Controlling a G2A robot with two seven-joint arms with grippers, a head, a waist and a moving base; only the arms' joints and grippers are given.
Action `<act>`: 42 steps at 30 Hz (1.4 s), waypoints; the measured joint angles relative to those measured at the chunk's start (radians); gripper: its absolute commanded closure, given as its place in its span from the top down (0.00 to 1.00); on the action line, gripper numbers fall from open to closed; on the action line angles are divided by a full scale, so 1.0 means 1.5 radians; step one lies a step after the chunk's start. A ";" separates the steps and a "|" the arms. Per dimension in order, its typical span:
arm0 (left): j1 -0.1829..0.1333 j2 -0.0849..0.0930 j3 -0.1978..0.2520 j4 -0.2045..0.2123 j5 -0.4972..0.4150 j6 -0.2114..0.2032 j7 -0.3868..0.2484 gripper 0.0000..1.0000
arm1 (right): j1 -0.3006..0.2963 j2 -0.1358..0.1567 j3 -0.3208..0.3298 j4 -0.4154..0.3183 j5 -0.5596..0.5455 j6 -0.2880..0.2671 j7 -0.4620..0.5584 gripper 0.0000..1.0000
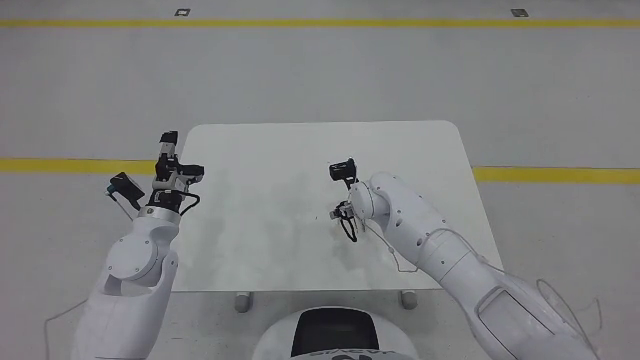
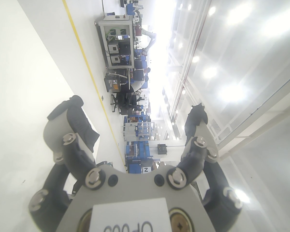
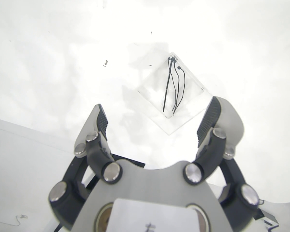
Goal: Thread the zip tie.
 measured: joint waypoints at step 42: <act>0.000 0.000 0.000 0.000 0.000 0.000 0.000 1.00 | -0.015 -0.017 0.009 0.028 -0.036 -0.001 -0.016 0.28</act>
